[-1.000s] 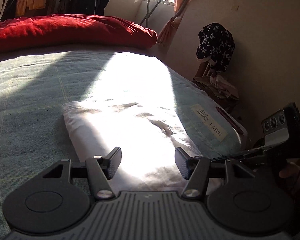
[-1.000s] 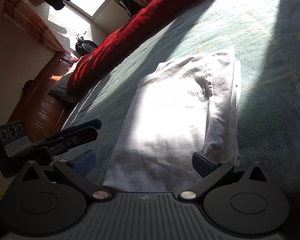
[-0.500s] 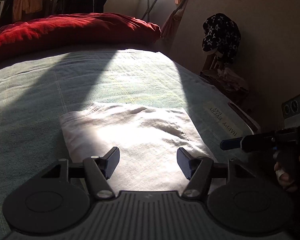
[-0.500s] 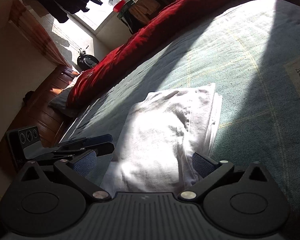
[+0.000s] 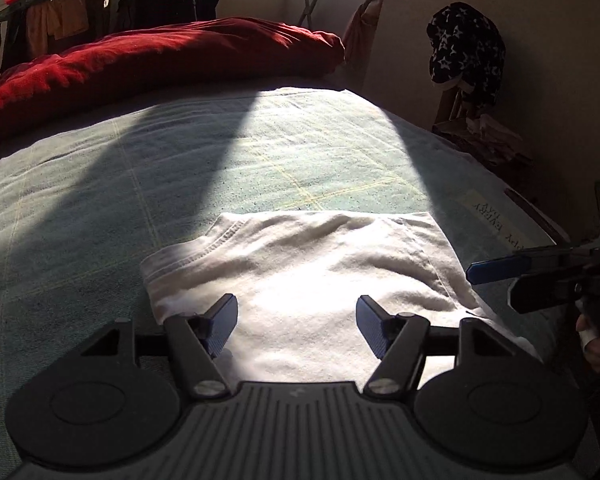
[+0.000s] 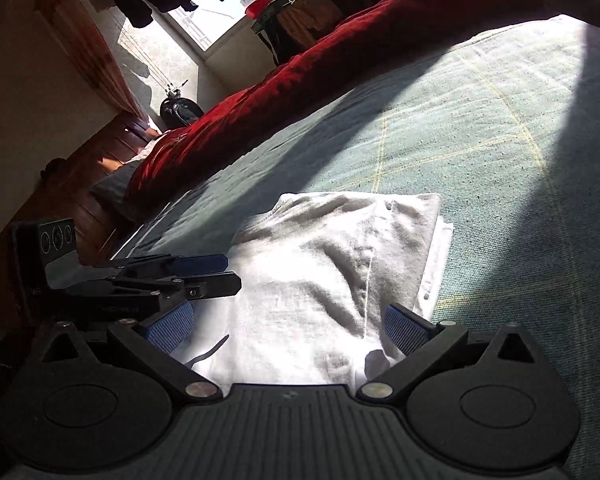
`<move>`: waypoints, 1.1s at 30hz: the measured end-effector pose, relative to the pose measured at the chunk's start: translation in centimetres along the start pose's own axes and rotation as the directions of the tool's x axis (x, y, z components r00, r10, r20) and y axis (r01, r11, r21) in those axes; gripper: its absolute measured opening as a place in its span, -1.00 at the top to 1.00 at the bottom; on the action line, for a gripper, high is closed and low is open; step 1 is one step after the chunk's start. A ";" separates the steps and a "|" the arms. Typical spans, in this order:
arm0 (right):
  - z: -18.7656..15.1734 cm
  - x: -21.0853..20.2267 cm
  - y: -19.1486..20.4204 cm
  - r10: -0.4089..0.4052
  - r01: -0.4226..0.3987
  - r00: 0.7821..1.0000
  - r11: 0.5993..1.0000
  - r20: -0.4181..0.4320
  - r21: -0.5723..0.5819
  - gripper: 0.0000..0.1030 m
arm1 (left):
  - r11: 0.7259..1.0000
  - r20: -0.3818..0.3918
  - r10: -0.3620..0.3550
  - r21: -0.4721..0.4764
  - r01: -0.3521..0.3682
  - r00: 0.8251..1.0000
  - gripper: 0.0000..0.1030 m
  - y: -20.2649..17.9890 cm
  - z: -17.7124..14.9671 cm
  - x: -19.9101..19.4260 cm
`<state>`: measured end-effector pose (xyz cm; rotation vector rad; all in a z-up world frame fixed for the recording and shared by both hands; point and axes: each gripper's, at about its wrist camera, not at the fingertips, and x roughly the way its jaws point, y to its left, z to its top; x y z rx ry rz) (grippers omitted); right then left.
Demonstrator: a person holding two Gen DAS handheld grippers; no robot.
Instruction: Fold clothes
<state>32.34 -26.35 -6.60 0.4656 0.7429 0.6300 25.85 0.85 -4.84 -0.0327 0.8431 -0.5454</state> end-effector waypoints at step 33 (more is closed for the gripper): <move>-7.3 -6.1 4.3 -0.002 0.004 0.996 0.999 -0.087 0.031 -1.00 | 0.992 -0.010 -0.001 -0.126 0.000 1.000 -0.46 -6.4 -9.7 -10.3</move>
